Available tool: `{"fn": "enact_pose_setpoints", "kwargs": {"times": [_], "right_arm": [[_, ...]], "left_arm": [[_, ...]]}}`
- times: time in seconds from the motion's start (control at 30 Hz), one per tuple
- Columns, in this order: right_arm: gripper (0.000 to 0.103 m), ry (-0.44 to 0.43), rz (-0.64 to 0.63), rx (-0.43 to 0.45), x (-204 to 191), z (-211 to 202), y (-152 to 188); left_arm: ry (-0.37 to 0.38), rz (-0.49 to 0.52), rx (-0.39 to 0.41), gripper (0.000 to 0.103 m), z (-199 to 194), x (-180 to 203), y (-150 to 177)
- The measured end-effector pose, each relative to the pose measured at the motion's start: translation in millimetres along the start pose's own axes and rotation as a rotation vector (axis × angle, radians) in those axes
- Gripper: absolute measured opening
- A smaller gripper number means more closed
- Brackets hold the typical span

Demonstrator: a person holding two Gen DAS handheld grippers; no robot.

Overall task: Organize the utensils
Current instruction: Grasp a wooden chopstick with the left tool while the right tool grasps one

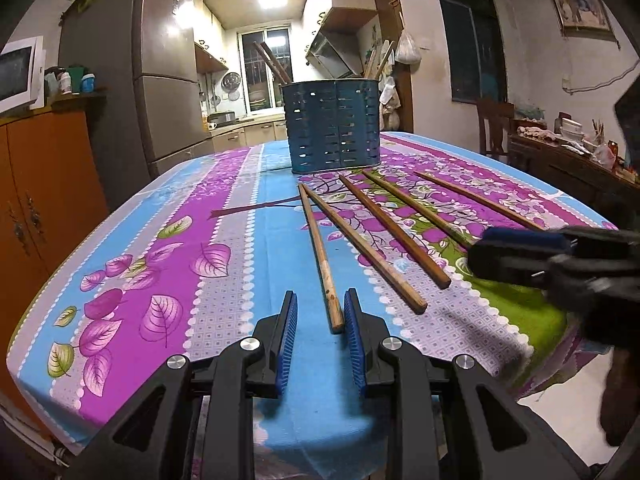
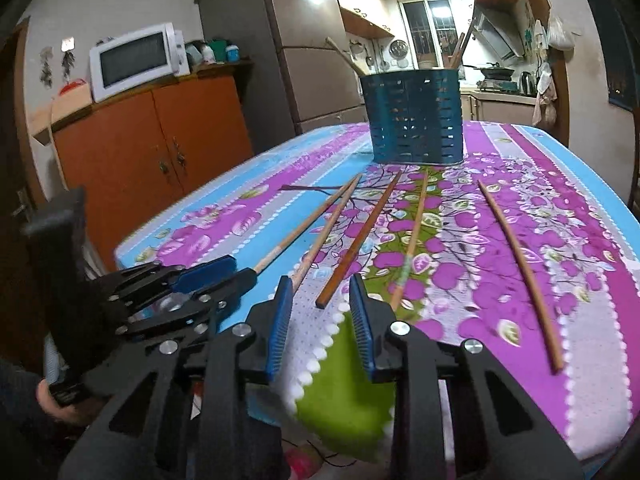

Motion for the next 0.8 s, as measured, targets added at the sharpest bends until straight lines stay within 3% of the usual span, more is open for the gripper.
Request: {"fn": "enact_pose_setpoints", "kwargs": {"times": [0.23,0.57,0.73,0.8], "right_arm": [[0.013,0.094,-0.046,-0.034,-7.6,21.5,10.8],[0.011,0.17,-0.083,0.014,-10.4,24.5,14.8],[0.006,0.192,-0.112,0.055,-14.7,23.2,18.1],[0.006,0.186,-0.094,0.067,-12.1,22.3,18.0]], "left_arm": [[0.017,-0.005,0.012,0.026,-0.6,-2.2,1.8],[-0.001,0.018,0.074,0.026,-2.1,2.1,6.1],[-0.005,0.059,0.107,0.009,-3.3,12.2,8.9],[-0.008,0.043,0.108,0.009,-2.0,11.3,8.1]]}}
Point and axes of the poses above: each gripper's, at about its wrist camera, not at the fingertips, and z roughly the way its jaws point, x to its right, y to its underside, the point moved 5 cm from there along z, roughly the way its jaws point, and after that the axes turned 10 degrees about x, right-handed, at the moved point
